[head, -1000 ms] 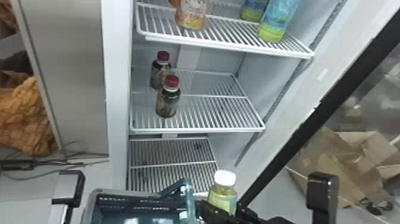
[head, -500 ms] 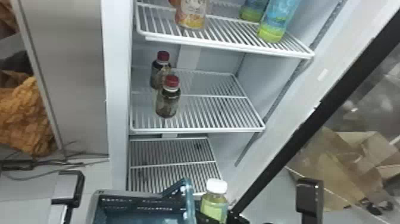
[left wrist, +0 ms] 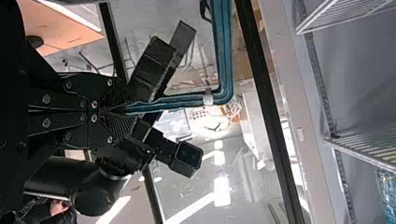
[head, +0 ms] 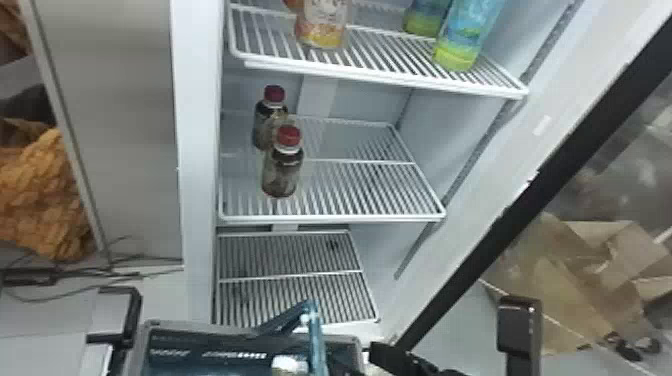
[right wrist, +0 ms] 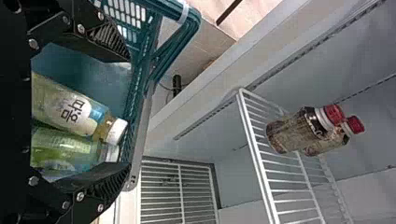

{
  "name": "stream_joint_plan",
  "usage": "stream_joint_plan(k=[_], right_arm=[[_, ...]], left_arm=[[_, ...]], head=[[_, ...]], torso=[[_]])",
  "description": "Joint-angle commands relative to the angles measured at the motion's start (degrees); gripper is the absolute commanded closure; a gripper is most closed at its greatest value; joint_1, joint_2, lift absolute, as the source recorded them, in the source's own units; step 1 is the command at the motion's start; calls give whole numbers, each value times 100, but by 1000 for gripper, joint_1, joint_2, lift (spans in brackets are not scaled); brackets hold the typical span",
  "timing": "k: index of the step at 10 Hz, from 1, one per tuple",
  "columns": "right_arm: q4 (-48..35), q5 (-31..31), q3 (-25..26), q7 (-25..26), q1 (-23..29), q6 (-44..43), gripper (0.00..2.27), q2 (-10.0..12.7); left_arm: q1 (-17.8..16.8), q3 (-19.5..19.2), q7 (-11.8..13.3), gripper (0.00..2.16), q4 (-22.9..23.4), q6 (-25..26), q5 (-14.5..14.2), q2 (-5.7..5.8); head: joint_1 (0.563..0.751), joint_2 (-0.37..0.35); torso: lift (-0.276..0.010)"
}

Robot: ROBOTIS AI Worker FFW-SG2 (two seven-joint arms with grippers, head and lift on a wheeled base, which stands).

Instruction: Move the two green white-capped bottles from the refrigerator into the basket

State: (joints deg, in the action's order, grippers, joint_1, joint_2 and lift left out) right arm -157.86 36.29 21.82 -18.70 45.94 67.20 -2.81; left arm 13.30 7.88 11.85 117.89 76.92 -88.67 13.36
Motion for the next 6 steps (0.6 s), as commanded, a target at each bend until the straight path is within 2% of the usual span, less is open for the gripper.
stream_joint_plan(k=[1,3,6], right_arm=[[15,-64,1,-19,-24,-125,286,0],[15,-156,35,-28,-52,-153,283,17],[15,-521,35,-151,-137,-828,285,61]], left_arm=[[6,0,2,1134,2,0,-11,0],[6,0,2,1134,2,0,-11,9],[20,0,11,1134,2,0,-11,9]], head=[[695,-350],[695,-350],[695,-350]], torso=[[-263],[-263],[-263]])
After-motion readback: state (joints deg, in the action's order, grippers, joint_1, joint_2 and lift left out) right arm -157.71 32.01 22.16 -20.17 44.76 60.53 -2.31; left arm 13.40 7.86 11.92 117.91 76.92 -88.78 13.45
